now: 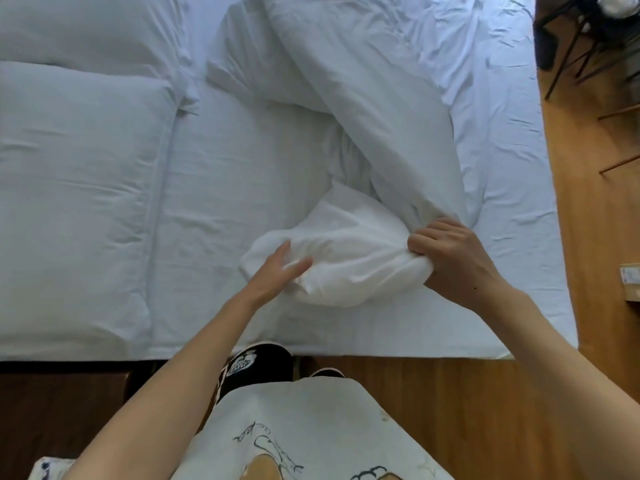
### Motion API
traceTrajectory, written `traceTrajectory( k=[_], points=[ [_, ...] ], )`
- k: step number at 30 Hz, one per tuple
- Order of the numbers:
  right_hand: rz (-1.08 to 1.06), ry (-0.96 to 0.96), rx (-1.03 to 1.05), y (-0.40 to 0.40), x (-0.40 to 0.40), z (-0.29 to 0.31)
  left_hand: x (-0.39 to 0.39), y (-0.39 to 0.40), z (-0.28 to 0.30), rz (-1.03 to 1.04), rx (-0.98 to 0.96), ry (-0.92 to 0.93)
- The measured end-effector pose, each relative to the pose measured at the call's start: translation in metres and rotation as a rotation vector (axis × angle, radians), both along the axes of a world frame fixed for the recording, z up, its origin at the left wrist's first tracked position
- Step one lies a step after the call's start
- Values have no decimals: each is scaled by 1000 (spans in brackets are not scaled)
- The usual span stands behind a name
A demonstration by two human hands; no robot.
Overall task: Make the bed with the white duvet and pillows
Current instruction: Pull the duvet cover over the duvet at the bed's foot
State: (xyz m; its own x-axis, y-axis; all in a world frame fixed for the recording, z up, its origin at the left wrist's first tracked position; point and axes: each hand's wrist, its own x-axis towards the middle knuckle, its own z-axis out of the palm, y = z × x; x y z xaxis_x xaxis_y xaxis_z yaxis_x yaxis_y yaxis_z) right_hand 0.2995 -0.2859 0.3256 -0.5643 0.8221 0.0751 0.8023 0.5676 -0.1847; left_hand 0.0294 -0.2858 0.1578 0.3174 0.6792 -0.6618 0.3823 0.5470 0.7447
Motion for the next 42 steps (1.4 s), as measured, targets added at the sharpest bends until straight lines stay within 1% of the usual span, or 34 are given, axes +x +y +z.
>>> traceTrajectory(
  k=[4, 6, 8, 10, 12, 14, 16, 18, 20, 22, 24, 25, 27, 28, 29, 30, 33, 36, 37, 38, 40, 42],
  points=[
    [-51, 9, -8, -9, 7, -4, 17, -16, -4, 100, -156, -175],
    [-36, -7, -22, -14, 6, -11, 29, -18, 0, 160, -217, -312],
    [-17, -23, -35, -18, 3, -20, 42, -13, 12, 161, -188, -425],
    [-18, -39, -44, -21, 1, -28, 54, -4, 25, 164, -140, -433],
    [-19, -62, -66, -25, 2, -34, 64, 2, 35, 156, -103, -339],
    [-9, -84, -82, -32, 6, -39, 72, 0, 41, 96, -19, -223],
    [-12, -115, -97, -40, 13, -44, 75, -5, 44, 111, 67, -137],
    [-2, -162, -118, -48, 22, -50, 73, -15, 50, 146, 210, -19],
    [29, -219, -178, -57, 28, -56, 68, -33, 57, 116, 361, 96],
    [67, -312, -298, -64, 30, -63, 65, -57, 66, 60, 464, 118],
    [58, -393, -461, -63, 25, -59, 64, -78, 73, 3, 552, 117],
    [14, -386, -552, -59, 20, -51, 65, -86, 76, -27, 592, 130],
    [-143, -260, -780, -47, 11, -32, 68, -91, 84, -65, 647, 146],
    [-194, -195, -847, -41, 7, -24, 69, -92, 89, -68, 668, 142],
    [-216, -153, -864, -36, 3, -19, 70, -92, 95, -61, 678, 129],
    [-217, -135, -839, -34, 0, -17, 71, -92, 99, -36, 674, 113],
    [-234, -107, -640, -39, -3, -24, 72, -93, 104, 95, 606, 104],
    [-309, 42, -469, -56, -1, -37, 65, -98, 94, 352, 401, 160],
    [-346, 94, -439, -61, -1, -41, 60, -99, 88, 408, 336, 218],
    [-382, 133, -415, -66, -1, -45, 55, -99, 82, 401, 295, 313],
    [-423, 159, -403, -75, -3, -54, 44, -99, 70, 268, 261, 481],
    [-443, 158, -425, -80, -7, -62, 38, -94, 63, 165, 298, 546]
  ],
)
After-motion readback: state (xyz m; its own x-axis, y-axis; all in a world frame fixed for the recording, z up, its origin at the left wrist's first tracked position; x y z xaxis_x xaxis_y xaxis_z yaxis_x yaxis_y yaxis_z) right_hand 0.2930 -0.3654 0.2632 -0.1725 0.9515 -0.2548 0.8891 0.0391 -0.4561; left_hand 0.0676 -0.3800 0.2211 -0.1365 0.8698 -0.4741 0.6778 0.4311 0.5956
